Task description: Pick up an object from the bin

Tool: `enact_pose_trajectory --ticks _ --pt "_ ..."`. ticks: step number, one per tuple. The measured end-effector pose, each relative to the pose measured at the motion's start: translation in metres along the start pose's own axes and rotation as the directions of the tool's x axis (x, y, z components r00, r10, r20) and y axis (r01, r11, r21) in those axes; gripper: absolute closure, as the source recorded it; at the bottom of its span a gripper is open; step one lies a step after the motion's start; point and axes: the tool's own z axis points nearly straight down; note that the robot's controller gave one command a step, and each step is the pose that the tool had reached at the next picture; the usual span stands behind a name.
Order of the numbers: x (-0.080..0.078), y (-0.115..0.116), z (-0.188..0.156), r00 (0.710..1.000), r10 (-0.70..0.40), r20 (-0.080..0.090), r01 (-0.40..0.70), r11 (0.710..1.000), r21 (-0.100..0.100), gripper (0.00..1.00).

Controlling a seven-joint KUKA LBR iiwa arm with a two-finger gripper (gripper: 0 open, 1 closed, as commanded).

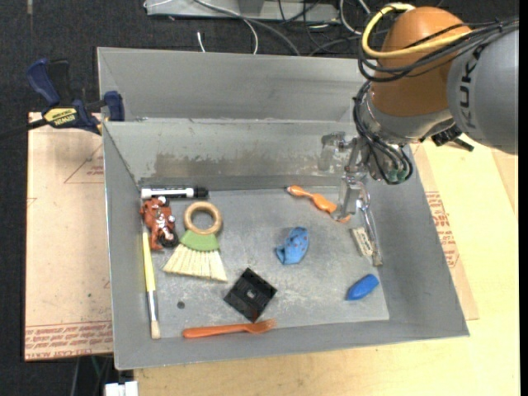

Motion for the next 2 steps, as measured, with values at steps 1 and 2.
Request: enact_pose_trajectory --ticks 1,2 --pt "-0.002 0.0 -0.004 1.0 -0.001 0.007 0.001 1.0 0.001 0.0" --pt "0.033 0.026 0.069 0.993 -0.121 0.009 0.121 0.993 0.001 0.0"
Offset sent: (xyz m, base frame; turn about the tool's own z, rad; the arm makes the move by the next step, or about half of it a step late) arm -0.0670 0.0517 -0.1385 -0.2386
